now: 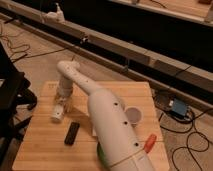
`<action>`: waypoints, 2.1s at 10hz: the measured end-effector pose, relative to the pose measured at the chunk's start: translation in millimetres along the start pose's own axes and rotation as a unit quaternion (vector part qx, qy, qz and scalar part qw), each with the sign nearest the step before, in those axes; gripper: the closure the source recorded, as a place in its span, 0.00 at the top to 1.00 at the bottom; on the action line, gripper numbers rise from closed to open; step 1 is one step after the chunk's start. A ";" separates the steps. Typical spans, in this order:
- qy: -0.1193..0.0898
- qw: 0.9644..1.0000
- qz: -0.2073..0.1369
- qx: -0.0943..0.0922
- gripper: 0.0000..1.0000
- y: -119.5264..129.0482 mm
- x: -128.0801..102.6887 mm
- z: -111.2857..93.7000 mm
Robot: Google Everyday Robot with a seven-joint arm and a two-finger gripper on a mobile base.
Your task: Place the bottle in the ceramic bowl
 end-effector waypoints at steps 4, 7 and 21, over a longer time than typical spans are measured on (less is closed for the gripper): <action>0.024 1.000 -0.012 -0.003 0.14 -6.8 6.3 -5.1; 0.048 0.999 -0.011 0.017 0.00 -11.1 10.4 -28.1; 0.144 0.986 0.030 0.073 0.00 111.9 -29.5 -175.5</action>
